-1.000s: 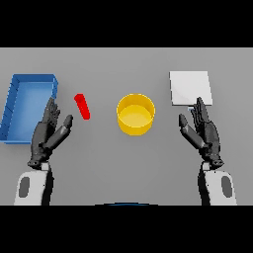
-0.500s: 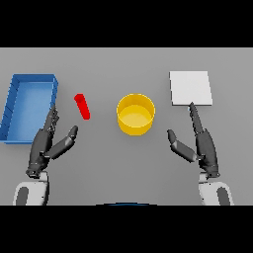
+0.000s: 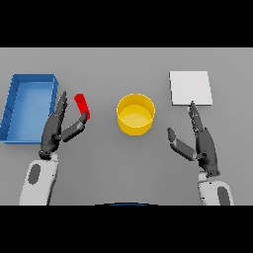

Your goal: Pick up the red beaker and tilt it to pour out 1 green nut into yellow bowl. Pick up the yellow bowl and place it on the metallic measuring scale.

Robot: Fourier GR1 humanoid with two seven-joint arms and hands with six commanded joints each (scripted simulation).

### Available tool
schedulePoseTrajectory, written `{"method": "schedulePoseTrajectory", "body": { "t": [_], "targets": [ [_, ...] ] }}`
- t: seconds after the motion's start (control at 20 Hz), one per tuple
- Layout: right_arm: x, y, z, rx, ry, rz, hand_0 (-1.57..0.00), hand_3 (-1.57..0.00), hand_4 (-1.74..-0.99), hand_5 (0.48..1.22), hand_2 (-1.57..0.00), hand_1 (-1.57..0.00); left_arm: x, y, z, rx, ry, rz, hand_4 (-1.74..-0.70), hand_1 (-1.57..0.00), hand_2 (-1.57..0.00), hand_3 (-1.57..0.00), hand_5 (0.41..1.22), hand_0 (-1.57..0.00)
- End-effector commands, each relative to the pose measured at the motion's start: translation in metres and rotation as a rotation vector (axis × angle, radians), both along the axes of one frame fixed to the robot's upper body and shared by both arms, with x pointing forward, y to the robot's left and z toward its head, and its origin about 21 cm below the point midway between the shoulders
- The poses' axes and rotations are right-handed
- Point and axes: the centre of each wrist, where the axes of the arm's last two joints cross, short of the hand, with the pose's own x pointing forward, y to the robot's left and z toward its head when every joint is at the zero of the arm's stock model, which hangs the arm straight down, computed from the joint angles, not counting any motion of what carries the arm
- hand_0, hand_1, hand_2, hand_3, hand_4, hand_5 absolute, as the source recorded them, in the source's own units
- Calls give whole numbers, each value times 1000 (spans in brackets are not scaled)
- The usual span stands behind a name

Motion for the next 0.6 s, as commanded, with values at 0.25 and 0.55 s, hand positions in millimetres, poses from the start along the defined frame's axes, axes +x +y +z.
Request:
{"method": "schedulePoseTrajectory", "body": {
  "t": [0.25, 0.55],
  "targets": [
    [1, -3, 1, 0, -13, -1, 1, 1, -1239, 668, 1, 1, 29, -3, -18, -22, 5, 1, -1180, 1, 1, 1, 635, 1],
    [1, -1, 2, -2, -8, 1, 1, 1, -1250, 683, 1, 1, 56, -20, -22, 36, -27, -9, -1242, 1, 1, 1, 657, 1]
  ]
}}
